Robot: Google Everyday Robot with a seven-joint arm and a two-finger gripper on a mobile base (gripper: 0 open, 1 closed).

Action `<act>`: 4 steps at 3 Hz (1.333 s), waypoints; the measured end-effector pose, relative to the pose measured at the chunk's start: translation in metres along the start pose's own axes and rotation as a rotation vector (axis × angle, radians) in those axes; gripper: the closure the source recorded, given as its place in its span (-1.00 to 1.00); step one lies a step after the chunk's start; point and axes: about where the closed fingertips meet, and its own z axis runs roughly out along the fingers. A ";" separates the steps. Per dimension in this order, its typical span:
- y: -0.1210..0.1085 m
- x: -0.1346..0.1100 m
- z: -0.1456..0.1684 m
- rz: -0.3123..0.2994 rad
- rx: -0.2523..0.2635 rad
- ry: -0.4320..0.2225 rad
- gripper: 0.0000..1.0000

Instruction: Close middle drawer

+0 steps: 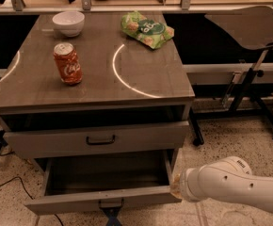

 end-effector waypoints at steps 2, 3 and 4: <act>0.044 0.023 0.016 0.041 -0.114 0.046 1.00; 0.067 0.029 0.044 0.038 -0.160 0.026 1.00; 0.074 0.025 0.073 0.016 -0.173 -0.015 1.00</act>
Offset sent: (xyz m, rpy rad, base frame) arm -0.0666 -0.0189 -0.0737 -0.0498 0.2244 -0.0120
